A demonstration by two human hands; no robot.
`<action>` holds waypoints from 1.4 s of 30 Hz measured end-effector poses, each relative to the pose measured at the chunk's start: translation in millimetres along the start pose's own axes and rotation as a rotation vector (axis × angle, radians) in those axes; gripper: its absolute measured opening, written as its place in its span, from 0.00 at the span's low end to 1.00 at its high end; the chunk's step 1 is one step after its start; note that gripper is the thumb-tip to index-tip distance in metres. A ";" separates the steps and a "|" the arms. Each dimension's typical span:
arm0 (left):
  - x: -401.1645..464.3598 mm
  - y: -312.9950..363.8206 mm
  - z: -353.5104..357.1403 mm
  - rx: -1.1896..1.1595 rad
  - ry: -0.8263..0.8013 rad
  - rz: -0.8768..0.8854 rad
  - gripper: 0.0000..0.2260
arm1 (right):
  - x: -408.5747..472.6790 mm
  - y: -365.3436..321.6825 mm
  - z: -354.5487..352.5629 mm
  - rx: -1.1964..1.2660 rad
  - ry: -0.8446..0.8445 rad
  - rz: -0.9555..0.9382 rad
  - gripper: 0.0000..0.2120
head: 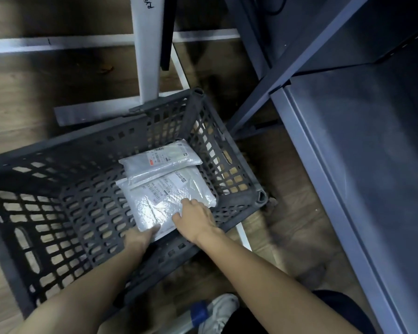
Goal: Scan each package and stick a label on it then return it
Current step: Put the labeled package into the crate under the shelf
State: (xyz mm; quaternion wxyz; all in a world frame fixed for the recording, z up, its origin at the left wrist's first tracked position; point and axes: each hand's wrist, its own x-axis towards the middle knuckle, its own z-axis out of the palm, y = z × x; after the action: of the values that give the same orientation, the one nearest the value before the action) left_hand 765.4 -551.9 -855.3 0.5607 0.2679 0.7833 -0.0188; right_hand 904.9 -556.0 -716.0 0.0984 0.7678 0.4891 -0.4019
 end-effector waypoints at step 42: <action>-386.8 138.8 -242.1 -0.490 -0.346 0.808 0.27 | -302.9 -39.0 -208.6 -0.060 0.747 -0.118 0.23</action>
State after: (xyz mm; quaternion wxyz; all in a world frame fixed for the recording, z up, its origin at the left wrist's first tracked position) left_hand 704.5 -507.5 -384.4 0.6912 0.4032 0.4939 0.3402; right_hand 921.1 -626.4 -353.2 -0.0874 0.8288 0.5462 -0.0846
